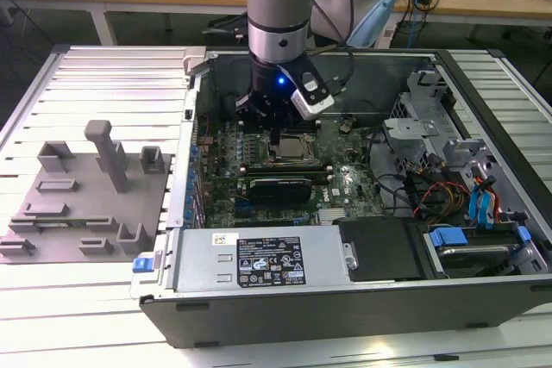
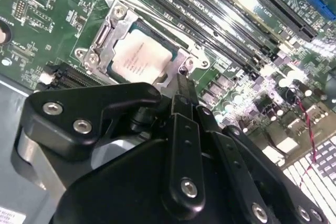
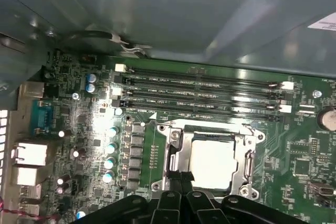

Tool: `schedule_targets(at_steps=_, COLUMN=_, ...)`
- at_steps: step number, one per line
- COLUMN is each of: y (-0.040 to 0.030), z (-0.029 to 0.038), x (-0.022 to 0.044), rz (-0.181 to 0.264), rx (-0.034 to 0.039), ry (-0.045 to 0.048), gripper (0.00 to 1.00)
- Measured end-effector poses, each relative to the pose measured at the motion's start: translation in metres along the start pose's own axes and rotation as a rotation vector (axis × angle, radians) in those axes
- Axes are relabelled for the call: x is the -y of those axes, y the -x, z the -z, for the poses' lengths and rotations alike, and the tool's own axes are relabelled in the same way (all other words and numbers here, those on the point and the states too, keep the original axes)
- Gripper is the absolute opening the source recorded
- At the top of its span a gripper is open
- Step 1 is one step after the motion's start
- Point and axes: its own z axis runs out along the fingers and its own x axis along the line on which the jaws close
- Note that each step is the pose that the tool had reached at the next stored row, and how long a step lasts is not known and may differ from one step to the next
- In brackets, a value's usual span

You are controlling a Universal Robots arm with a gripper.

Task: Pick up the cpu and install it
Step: 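Close the cpu cover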

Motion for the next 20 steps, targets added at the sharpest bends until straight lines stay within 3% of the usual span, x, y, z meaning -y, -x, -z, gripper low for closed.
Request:
schedule_targets(at_steps=11, y=0.0001, z=-0.0168, x=-0.0012, rz=0.0, rx=0.0002, ry=0.001, gripper=0.11)
schedule_targets(at_steps=20, y=-0.0003, z=-0.0247, x=-0.002, rz=0.0, rx=0.0, ry=0.0009, gripper=0.11)
